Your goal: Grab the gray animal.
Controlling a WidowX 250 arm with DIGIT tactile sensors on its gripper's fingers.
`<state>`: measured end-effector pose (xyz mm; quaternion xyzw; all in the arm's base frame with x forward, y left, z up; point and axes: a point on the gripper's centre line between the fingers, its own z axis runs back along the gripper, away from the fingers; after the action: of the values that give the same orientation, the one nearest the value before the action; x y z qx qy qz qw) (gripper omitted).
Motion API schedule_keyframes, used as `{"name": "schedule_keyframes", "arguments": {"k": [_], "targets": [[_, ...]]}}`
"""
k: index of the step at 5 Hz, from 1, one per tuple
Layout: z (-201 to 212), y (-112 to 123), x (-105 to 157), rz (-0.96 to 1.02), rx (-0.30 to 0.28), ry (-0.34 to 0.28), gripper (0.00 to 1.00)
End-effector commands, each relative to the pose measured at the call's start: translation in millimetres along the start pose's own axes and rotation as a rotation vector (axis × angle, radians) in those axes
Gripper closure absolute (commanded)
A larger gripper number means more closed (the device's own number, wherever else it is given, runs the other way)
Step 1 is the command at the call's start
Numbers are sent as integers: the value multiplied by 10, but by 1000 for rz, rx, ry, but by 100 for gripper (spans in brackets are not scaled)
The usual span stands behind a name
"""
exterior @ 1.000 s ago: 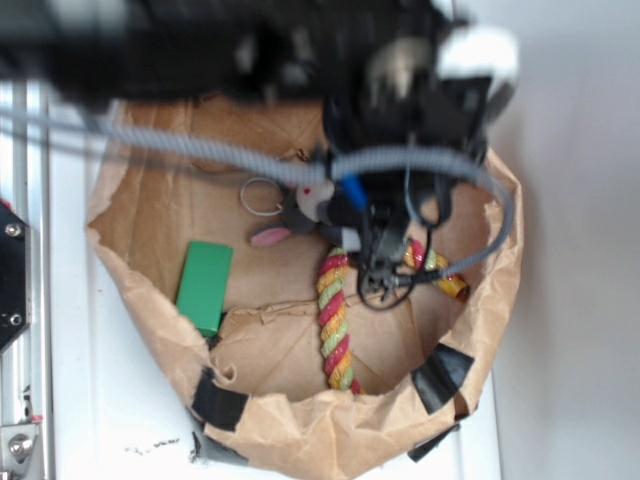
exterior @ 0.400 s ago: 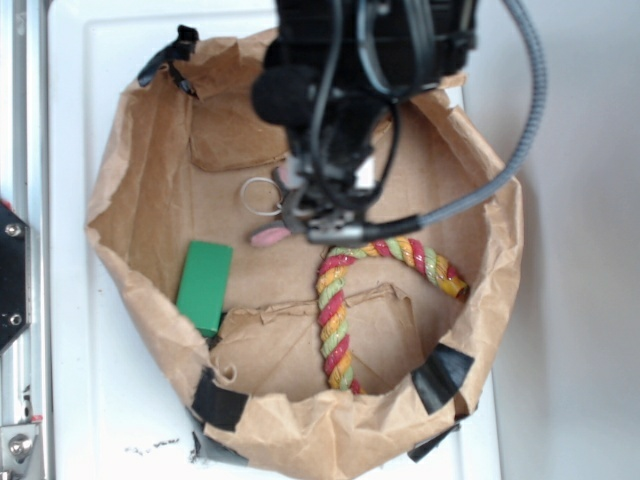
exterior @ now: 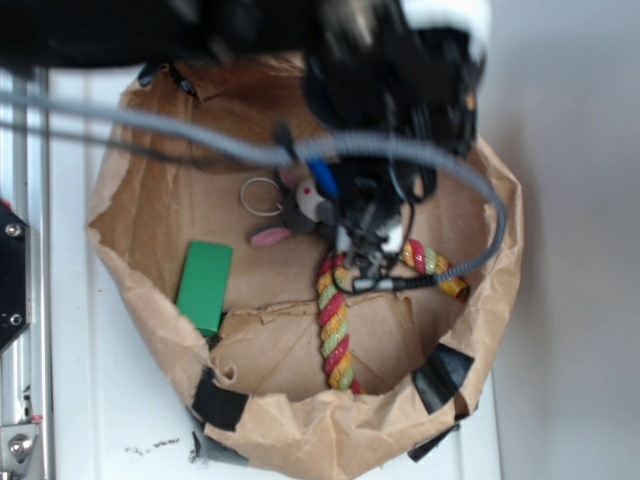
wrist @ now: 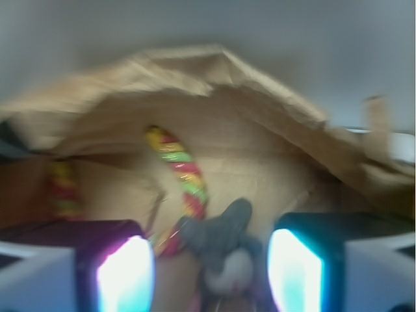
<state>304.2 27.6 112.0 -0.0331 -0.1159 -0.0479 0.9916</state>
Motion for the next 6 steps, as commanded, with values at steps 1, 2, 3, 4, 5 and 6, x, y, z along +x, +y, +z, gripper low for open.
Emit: {"name": "schedule_keyframes", "arguments": {"k": [1, 2, 3, 4, 5, 6], "targets": [[-515, 268, -234, -117, 194, 106, 0], [-490, 424, -297, -131, 259, 145, 0], [-224, 456, -439, -119, 198, 168, 0], [124, 408, -355, -141, 96, 165, 0], [320, 469, -596, -142, 39, 200, 0], [191, 496, -684, -143, 41, 208, 0]]}}
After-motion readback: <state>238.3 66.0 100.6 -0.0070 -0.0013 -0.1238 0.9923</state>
